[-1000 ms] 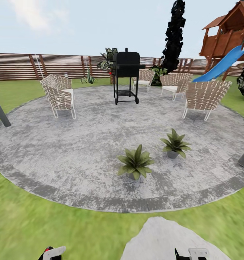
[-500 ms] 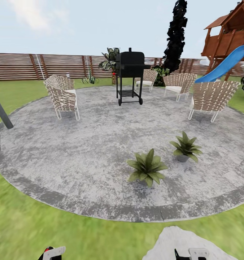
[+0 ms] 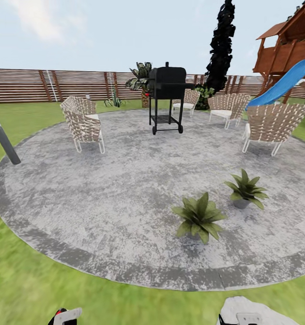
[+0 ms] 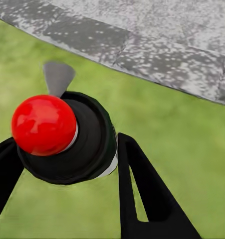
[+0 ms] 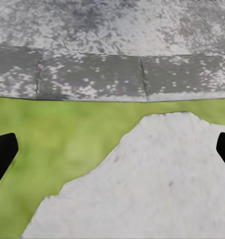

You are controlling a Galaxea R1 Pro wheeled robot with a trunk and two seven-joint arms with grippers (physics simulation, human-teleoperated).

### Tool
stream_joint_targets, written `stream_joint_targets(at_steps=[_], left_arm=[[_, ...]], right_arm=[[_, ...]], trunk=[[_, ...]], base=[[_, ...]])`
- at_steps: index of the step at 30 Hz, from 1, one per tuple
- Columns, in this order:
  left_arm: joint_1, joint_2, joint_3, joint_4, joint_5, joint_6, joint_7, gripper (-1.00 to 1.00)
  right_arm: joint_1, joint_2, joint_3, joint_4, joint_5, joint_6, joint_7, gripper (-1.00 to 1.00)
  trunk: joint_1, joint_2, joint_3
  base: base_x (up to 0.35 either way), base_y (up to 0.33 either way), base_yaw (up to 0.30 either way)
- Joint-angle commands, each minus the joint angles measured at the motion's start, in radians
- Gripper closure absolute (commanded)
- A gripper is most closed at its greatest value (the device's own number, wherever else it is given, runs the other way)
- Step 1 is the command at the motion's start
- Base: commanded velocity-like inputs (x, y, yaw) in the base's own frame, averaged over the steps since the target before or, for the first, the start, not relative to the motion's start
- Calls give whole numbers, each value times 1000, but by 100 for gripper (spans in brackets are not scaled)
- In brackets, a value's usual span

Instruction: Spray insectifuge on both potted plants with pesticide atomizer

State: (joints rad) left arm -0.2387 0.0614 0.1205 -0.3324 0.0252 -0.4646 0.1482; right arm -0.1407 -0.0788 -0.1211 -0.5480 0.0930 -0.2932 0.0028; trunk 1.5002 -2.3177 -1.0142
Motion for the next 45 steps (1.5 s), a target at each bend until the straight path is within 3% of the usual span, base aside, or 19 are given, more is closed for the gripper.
stream_joint_targets(at_steps=[1, 45], left_arm=[[-1, 0, -1, 1, 2, -3, 1, 100], [-1, 0, -1, 1, 2, -4, 1, 100]], right_arm=[[0, 1, -5, 1, 10, -3, 0, -100], [0, 2, -5, 5, 10, -3, 0, -100]], trunk=[[0, 0, -1], [0, 0, -1]], base=[[182, 298, 0], [251, 250, 0]])
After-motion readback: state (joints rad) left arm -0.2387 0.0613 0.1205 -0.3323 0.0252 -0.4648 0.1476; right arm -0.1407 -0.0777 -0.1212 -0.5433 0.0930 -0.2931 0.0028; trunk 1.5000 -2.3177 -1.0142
